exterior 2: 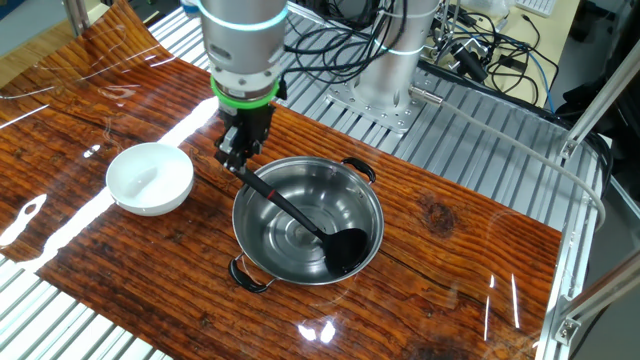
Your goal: Scoop water with a large spoon from one bowl to another
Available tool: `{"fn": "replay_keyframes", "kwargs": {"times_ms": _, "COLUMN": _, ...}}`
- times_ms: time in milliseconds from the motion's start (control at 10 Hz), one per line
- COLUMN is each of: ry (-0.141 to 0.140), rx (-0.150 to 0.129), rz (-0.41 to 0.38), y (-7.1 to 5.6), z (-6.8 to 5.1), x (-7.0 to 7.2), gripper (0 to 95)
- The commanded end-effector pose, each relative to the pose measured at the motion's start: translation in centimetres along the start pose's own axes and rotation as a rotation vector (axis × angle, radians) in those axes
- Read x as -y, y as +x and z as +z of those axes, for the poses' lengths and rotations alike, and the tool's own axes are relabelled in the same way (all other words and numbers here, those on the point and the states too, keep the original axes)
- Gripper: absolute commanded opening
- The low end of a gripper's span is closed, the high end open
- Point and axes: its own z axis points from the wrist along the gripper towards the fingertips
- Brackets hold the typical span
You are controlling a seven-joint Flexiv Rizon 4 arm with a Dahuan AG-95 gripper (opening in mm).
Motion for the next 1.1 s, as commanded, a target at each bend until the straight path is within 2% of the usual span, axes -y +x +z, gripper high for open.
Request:
{"fn": "replay_keyframes", "kwargs": {"times_ms": 100, "ry": 0.031, "rx": 0.043, "rz": 0.003, "y": 0.0, "z": 0.0, "x": -0.1, "gripper": 38.0}}
{"fn": "replay_keyframes", "kwargs": {"times_ms": 600, "ry": 0.023, "rx": 0.048, "rz": -0.037, "y": 0.0, "z": 0.0, "x": -0.1, "gripper": 38.0}}
{"fn": "replay_keyframes", "kwargs": {"times_ms": 900, "ry": 0.007, "rx": 0.048, "rz": -0.061, "y": -1.6, "z": 1.2, "x": -0.6, "gripper": 38.0}}
{"fn": "replay_keyframes", "kwargs": {"times_ms": 1100, "ry": 0.001, "rx": 0.046, "rz": -0.062, "y": -2.0, "z": 1.6, "x": -0.7, "gripper": 38.0}}
